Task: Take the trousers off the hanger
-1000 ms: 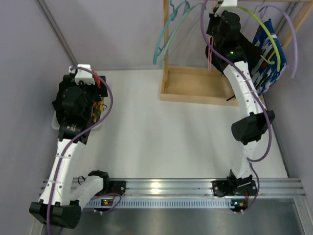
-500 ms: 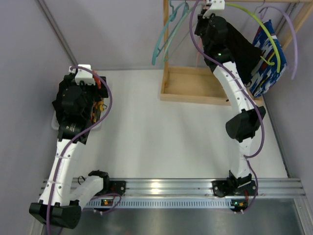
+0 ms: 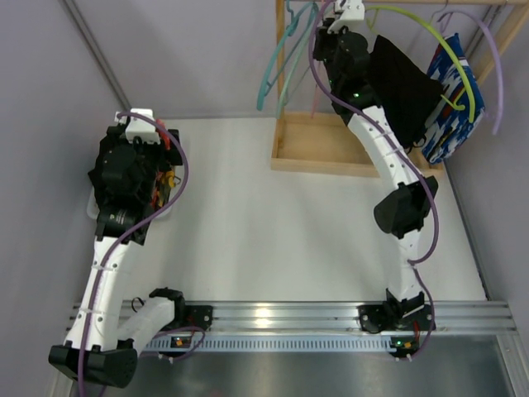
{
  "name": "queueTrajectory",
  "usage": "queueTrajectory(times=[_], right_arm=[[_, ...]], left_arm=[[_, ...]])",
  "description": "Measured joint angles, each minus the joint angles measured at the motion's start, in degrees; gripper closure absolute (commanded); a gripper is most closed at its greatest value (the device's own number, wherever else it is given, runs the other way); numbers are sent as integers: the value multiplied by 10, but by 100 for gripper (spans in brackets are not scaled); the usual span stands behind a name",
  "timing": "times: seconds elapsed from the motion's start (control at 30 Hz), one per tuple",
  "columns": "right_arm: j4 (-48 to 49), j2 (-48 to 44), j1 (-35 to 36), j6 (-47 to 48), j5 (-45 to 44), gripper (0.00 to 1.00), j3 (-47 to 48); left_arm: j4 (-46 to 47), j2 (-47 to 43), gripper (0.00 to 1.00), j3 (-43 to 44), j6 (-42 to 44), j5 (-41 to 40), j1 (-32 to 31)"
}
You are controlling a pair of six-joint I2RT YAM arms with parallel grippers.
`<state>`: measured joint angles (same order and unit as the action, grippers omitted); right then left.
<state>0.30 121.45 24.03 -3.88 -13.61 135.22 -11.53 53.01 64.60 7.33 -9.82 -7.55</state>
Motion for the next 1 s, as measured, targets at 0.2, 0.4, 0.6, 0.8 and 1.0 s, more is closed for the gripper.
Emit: queueTrajectory(times=[0.2,0.4,0.6,0.8,1.0], right_arm=[[5,9,6,-16,14,92,10],[-5,-7,14,-25,39,66,-21],[-48,-61,21,-28,59,57,-108],[-77,-140,7,-35,72,43,-150],[-81,-234,-3,-38,94,26,-195]], left_arm=[[-3,-13,1,0,0,15,0],[-7,-18,1,2,1,44,0],[-27,2,1,18,-5,78,-1],[-39,53,1,41,-24,115,-1],[-49,85,1,43,-42,133,-7]])
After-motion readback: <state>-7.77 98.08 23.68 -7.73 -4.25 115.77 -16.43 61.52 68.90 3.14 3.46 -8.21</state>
